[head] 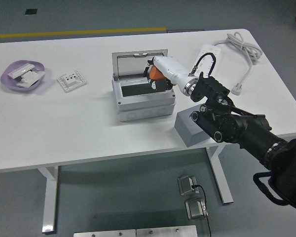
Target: Pick up the cylinder from the cube,place it in the box,flap close box
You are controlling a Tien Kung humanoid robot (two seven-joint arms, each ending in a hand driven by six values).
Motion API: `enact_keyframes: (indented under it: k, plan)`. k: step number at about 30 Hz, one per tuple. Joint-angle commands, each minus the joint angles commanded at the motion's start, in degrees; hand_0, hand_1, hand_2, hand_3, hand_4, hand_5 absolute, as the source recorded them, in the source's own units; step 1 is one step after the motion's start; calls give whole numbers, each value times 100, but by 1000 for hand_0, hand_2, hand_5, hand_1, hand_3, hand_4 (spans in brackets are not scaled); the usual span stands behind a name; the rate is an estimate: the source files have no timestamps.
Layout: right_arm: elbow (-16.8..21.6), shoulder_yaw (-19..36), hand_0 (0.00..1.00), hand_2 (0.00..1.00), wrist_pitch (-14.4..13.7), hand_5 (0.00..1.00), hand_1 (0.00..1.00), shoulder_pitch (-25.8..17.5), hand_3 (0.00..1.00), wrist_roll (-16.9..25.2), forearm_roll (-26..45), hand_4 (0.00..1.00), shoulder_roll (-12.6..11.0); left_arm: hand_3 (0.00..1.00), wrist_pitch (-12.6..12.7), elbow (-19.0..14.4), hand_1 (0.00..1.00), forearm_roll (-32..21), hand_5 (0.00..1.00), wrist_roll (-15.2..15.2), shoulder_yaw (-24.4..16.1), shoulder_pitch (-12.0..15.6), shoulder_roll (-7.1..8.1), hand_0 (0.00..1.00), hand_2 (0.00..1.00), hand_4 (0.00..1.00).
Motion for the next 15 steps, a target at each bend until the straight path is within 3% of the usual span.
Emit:
enact_keyframes:
  k: [15]
  plan:
    - [165, -223, 2, 433, -64, 2, 181, 52, 293, 14, 149, 2, 0, 694, 14, 0, 659, -6, 173, 31, 29, 39, 35, 662, 648, 683]
